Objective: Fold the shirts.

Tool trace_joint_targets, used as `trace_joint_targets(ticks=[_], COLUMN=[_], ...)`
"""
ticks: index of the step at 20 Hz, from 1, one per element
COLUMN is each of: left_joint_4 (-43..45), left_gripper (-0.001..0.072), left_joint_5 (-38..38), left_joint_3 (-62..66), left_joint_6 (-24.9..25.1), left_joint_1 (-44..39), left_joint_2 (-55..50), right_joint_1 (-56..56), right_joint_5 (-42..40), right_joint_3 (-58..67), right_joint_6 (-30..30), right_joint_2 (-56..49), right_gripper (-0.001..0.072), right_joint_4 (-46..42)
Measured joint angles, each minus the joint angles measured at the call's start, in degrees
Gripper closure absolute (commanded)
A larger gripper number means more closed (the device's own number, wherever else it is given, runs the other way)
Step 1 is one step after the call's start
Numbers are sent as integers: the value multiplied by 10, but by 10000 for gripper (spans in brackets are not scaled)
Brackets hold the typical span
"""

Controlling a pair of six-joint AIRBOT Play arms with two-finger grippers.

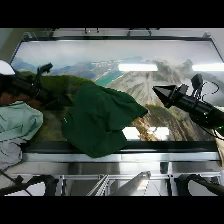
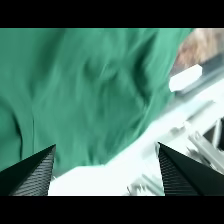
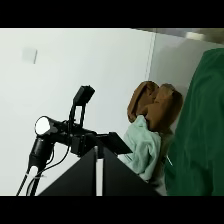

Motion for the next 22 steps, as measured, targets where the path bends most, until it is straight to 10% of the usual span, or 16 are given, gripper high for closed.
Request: trace_joint_targets(ticks=[9,11,17,19,20,22], left_joint_4=[122,119,5,-13,-12,-17], left_gripper=[-5,-5,36,552,694,695], left_joint_5=[67,104,197,216,227,221], left_joint_3=[-268,-297,-301,-281,-269,-245], left_joint_6=[-40,-40,23,33,37,42], left_joint_1=[68,69,23,5,0,-7], left_joint_2=[135,127,19,-23,-46,-78], right_joint_1=[-31,-32,-48,-70,-79,-90], right_joint_5=[6,6,-7,-25,-40,-76], right_joint_3=[0,0,3,14,21,39], right_joint_6=[3,3,3,14,24,48], right_joint_2=[-1,-1,-1,-2,-2,-11], right_gripper=[671,333,281,242,219,225], right_joint_4=[-65,-67,-108,-177,-217,-300])
